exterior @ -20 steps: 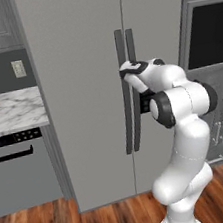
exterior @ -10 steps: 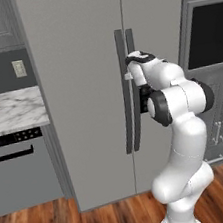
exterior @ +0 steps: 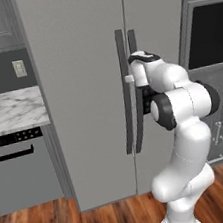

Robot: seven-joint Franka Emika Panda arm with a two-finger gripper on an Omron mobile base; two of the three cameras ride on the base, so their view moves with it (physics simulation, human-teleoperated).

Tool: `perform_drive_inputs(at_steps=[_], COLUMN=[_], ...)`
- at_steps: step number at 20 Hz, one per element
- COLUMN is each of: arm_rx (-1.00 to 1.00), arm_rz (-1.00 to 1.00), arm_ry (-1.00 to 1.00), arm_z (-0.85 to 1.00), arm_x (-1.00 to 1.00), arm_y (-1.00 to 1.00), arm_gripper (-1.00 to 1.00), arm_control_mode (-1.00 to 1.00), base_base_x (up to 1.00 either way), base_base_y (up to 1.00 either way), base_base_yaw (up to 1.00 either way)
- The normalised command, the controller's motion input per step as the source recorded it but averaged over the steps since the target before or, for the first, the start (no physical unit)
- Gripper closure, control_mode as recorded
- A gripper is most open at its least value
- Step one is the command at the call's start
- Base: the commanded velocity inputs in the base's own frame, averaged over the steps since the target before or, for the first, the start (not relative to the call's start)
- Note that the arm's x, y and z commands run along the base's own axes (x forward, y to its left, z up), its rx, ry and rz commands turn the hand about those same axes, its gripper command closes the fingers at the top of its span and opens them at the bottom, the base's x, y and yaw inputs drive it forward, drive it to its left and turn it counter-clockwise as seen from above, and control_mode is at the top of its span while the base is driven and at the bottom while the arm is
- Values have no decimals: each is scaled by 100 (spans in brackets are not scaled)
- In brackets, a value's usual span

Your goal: Take the donuts from the fridge and place them on the empty tray on the dining counter.

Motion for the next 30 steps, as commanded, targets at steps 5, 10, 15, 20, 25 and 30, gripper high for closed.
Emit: perform_drive_inputs(at_steps=[5,10,15,20,25,30], arm_rx=[0,0,0,0,0,0], arm_rz=[0,0,0,0,0,0], arm_ry=[5,11,13,13,5,-5], arm_z=[41,25,14,4,0,0], arm_x=[-81,-91,-87,-78,-74,-34], arm_y=[-21,-73,-95,-93,-95,-37], arm_gripper=[100,100,100,100,100,-100], arm_control_mode=[-100,-100,-100,-100,-100,-100], base_base_x=[0,0,0,0,0,0], base_base_y=[0,0,0,0,0,0], base_base_yaw=[0,0,0,0,0,0])
